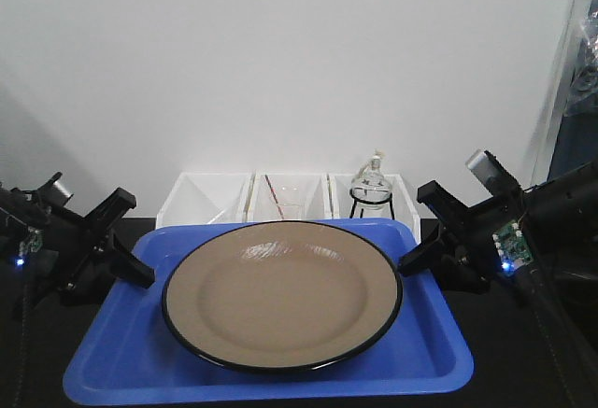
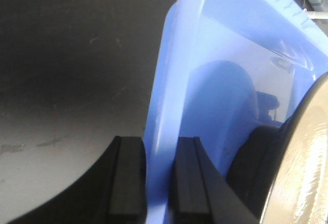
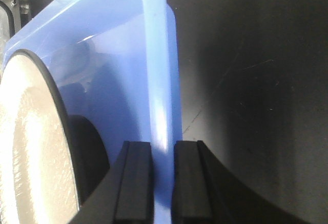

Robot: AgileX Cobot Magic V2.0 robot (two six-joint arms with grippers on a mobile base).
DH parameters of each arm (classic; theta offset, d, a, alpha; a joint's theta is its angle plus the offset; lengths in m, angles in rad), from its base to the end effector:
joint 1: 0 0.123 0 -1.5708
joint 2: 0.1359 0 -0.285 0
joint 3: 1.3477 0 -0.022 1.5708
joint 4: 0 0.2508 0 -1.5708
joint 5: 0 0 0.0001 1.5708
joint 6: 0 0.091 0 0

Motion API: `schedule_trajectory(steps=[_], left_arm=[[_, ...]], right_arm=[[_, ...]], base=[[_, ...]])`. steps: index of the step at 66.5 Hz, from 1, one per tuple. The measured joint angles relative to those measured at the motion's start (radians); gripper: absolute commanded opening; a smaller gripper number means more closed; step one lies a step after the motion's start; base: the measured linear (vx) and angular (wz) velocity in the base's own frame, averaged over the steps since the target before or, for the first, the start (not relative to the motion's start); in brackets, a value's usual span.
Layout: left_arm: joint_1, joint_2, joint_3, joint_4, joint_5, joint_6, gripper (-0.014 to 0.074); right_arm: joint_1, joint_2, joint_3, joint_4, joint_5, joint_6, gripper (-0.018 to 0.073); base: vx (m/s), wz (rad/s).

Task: Place disk in tray to left cabinet
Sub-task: 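Grip the tray edges with both grippers and lift the tray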

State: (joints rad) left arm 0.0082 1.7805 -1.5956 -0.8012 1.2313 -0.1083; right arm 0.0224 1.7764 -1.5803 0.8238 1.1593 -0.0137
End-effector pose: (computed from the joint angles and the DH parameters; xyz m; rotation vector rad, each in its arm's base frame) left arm 0.3730 -0.0586 0.3262 -0.4088 2.6958 -1.1458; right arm 0.3756 0.0697 0.3258 0.2508 2.6275 1.1217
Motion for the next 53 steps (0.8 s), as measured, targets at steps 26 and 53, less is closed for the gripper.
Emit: schedule_trajectory(steps=[26,53], left_arm=[[0.000,0.000,0.000,0.000,0.000,0.000,0.0000],[0.000,0.000,0.000,0.000,0.000,0.000,0.0000]], right_arm=[[0.000,0.000,0.000,-0.001,0.002,0.000,-0.0006],[0.000,0.000,0.000,-0.002,0.002,0.000,-0.0006]], base=[[0.00,0.00],[-0.04,0.01]])
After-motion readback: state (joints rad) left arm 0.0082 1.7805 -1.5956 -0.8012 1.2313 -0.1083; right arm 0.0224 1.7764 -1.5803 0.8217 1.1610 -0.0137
